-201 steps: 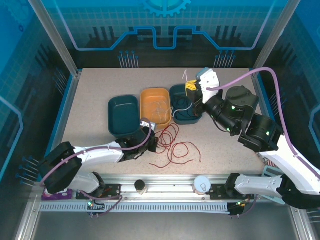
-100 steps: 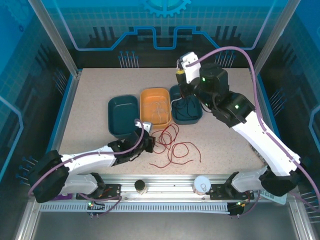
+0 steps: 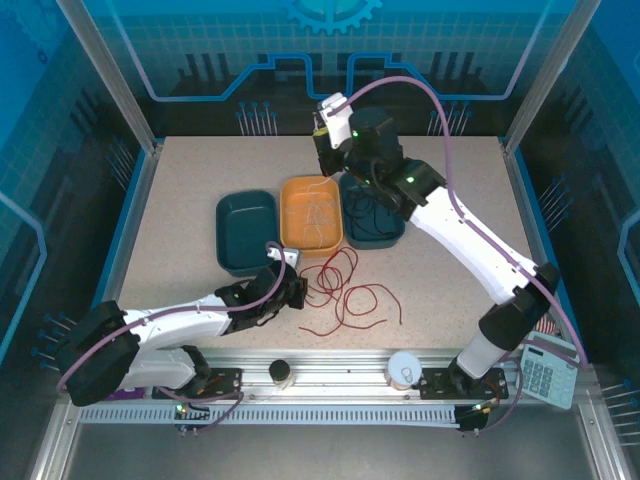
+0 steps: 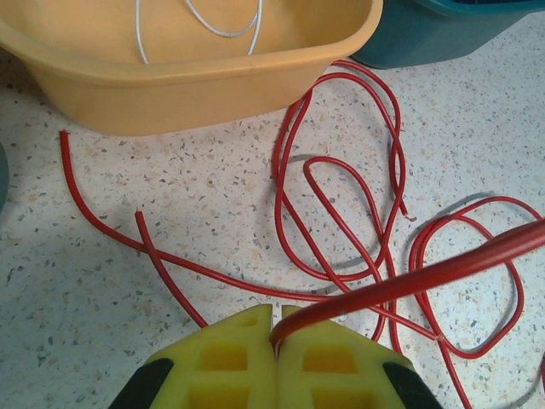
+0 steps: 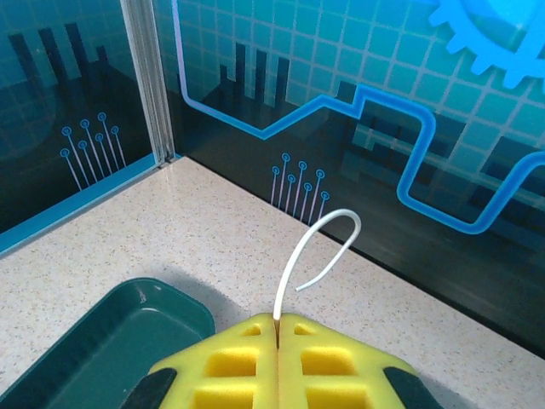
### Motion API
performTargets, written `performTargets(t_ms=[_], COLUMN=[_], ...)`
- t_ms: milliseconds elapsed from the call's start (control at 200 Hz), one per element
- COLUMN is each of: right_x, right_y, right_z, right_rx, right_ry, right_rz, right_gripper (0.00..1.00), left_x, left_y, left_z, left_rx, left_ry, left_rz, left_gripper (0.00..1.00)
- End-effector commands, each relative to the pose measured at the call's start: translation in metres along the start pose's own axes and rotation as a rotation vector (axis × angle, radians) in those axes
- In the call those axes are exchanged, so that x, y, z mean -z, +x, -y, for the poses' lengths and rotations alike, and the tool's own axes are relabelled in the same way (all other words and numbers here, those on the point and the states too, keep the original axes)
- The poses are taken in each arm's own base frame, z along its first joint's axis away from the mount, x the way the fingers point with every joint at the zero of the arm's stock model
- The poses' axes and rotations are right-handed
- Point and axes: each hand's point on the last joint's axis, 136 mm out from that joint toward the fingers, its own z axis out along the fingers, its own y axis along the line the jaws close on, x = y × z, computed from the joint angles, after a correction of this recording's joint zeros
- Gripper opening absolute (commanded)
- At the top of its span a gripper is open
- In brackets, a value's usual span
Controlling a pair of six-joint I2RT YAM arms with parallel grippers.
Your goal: Untangle the cables
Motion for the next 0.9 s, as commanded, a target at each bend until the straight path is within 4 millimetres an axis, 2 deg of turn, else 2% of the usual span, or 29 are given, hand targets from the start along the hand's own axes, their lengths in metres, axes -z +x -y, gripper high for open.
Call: performTargets(t_ms=[0,155,375,635,891], right_x=[-0.015,-0.043,-0.078,-0.100,-0.118], right_y=[-0.020,0.009,0.072,0.155,0.211], right_z=[0.006,0.000,0.010,0.015,0.001], right_rx=[0.004,0.007,0.008,-0.031,-0.055], right_ry=[0.016,0.005,0.047,0.023,-0.033], right_rz=[0.071,-0.016,-0.200,-0.457,-0.615], right_gripper=[0.05,0.04,0.04,0.04,0.07], left_x=[0.000,-0.002,0.000,0.002,0.003], left_y=[-0.006,-0.007,-0.009,-0.010,-0.012], left_z=[0.002,0.004,0.004,0.002,0.001], left_rx=[0.023,0.023,0.021,0.027,0.023], left_ry=[0.011,0.016,0.018,0.010,0.002], left_rz=[0.025,0.027,0.035,0.042,0.045], left_gripper=[0.03,0.02,0.01,0.01,0.01])
